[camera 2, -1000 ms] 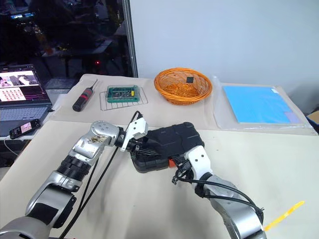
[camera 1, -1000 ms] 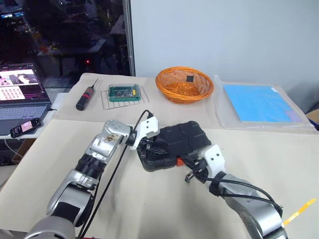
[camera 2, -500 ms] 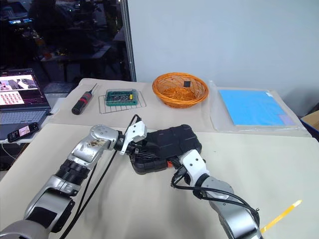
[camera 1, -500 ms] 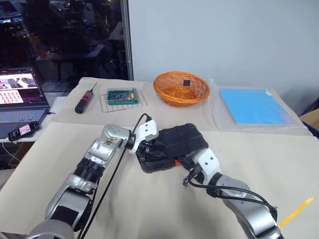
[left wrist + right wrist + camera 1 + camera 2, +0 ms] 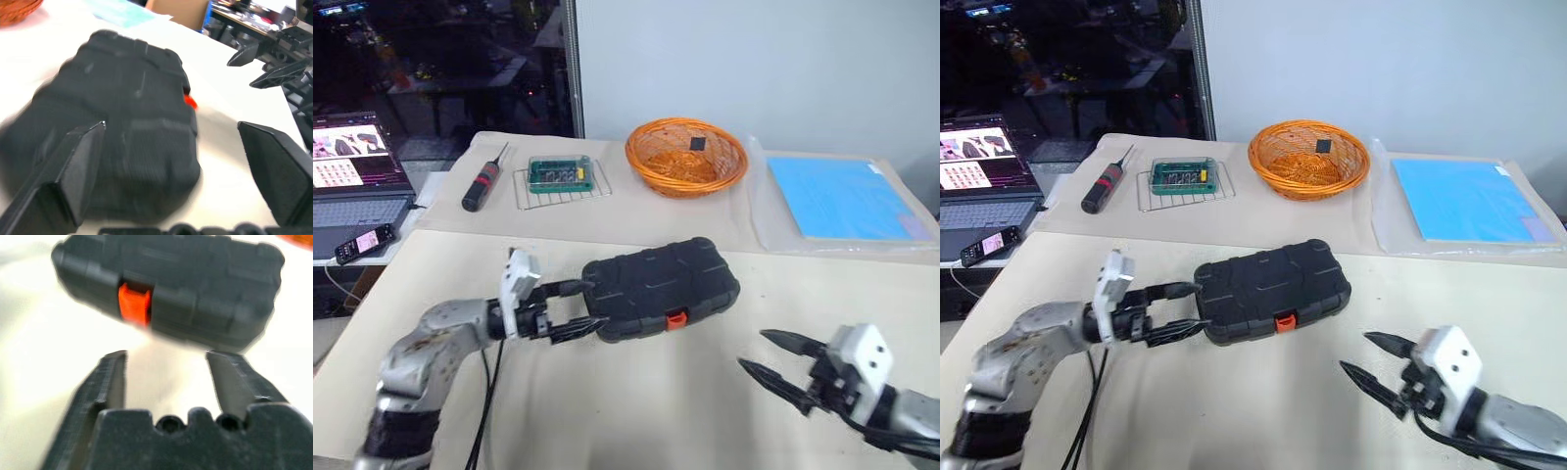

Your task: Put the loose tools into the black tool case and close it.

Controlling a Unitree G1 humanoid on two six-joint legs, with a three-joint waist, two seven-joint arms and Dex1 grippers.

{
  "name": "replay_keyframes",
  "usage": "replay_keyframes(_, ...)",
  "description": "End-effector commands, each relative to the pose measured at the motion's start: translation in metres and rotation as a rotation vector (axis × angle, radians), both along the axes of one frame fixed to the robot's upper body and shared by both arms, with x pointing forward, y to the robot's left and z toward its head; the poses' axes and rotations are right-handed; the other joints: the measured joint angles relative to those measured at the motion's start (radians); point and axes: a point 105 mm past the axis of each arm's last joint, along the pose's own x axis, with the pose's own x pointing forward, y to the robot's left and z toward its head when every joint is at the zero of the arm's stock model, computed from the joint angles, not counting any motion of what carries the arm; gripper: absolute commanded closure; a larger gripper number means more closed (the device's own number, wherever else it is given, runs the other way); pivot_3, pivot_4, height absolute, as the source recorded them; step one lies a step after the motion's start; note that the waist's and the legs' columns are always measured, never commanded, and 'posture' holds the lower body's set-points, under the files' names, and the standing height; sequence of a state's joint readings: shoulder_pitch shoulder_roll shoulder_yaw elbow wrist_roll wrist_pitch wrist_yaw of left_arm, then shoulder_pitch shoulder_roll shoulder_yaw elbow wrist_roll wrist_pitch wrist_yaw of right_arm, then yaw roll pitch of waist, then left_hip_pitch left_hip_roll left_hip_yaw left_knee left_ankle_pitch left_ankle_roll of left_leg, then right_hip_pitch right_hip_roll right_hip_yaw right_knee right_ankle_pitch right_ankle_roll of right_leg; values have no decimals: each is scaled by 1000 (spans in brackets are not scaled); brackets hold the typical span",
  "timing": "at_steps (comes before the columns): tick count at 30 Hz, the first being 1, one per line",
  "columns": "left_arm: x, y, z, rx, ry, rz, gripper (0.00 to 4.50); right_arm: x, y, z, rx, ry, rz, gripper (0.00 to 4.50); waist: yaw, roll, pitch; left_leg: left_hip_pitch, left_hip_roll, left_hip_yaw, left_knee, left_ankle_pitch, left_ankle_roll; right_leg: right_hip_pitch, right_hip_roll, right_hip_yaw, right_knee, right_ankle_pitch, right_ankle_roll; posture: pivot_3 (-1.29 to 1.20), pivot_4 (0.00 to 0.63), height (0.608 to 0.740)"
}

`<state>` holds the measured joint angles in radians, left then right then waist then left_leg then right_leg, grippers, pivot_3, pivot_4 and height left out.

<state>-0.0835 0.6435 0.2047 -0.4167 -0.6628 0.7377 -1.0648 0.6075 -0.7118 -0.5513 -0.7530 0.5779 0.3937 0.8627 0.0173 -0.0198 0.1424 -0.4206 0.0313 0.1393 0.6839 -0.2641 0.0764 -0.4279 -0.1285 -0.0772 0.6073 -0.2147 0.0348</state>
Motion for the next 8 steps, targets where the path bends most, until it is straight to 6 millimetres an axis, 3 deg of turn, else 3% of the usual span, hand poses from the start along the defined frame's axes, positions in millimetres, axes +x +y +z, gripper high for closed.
replay_keyframes(1,-17,18,10,53,-43,38,0,-11,-18,17,-36,-53,11,53,1,0,2,1,0,0,0,0,-1,1,-1,0,-1,-5,3,0,150,740)
replay_keyframes(2,-20,21,8,68,-32,44,0,-13,-20,17,-40,-50,12,53,1,0,5,3,0,0,0,-4,-8,2,-1,0,-1,-8,1,0,150,740)
replay_keyframes(8,-33,30,1,107,-8,91,0,-13,-32,14,-76,-47,5,53,1,5,9,10,1,0,0,-5,-12,3,-7,5,-1,-8,0,0,150,740)
